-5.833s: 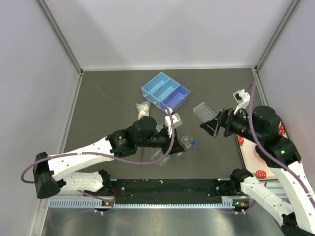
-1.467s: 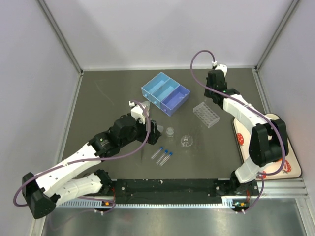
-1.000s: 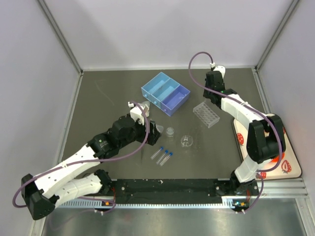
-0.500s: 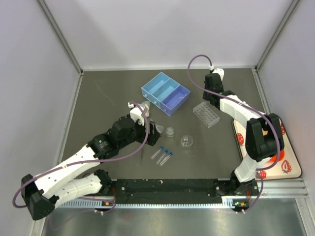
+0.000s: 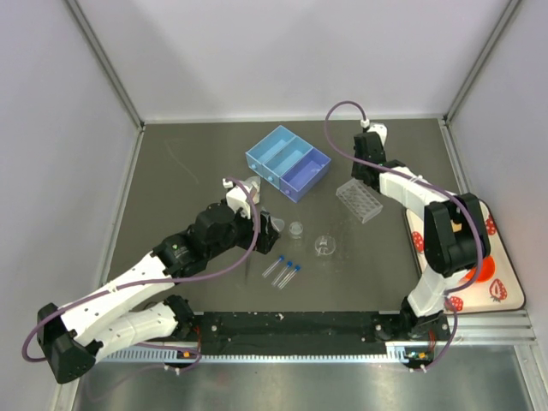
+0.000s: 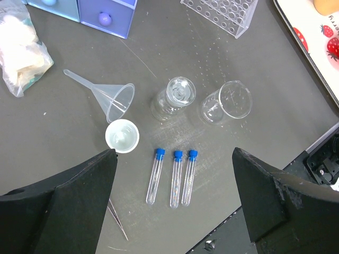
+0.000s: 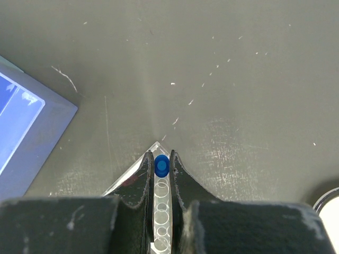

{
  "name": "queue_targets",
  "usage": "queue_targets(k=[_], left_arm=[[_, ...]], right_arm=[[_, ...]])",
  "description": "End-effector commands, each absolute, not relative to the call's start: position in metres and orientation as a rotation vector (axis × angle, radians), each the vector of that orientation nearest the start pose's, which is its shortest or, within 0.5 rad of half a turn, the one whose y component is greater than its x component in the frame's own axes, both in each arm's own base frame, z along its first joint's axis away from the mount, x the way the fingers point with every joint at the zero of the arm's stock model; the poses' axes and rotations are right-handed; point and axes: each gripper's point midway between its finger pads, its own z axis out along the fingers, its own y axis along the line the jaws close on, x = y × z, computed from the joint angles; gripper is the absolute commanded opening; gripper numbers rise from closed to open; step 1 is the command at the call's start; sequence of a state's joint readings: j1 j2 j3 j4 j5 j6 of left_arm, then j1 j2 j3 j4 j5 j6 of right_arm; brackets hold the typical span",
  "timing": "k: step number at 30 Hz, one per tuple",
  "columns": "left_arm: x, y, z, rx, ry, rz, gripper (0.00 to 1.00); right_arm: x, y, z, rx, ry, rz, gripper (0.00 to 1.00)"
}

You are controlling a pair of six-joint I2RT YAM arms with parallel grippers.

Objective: Organize the chemistry lab equipment

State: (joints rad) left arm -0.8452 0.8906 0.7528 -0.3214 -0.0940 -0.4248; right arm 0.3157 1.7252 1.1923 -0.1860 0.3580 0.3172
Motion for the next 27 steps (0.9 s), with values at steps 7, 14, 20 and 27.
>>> queue_targets(k=[7, 14, 20, 27], left_arm=[[0.21, -0.239, 0.208, 0.372, 2.022, -0.721, 0.95], [0.21, -0.24, 0.208, 0.379, 2.024, -0.719, 0.95], [0.212, -0.241, 0.212, 0.386, 2.016, -0.714, 0.98], [0.211, -0.239, 0.216, 0.398, 2.04, -0.695, 0.96]], right_arm=[[0.457, 0.095, 0.099, 0.197, 2.241, -0.073, 0.0], [0.458, 0.096, 0.101, 0.193, 2.241, -0.071, 0.33], [0.459, 0.096, 0.121, 0.185, 2.21, -0.075, 0.52], [0.448, 0.099, 0.171, 0.164, 2.129, -0.084, 0.55]])
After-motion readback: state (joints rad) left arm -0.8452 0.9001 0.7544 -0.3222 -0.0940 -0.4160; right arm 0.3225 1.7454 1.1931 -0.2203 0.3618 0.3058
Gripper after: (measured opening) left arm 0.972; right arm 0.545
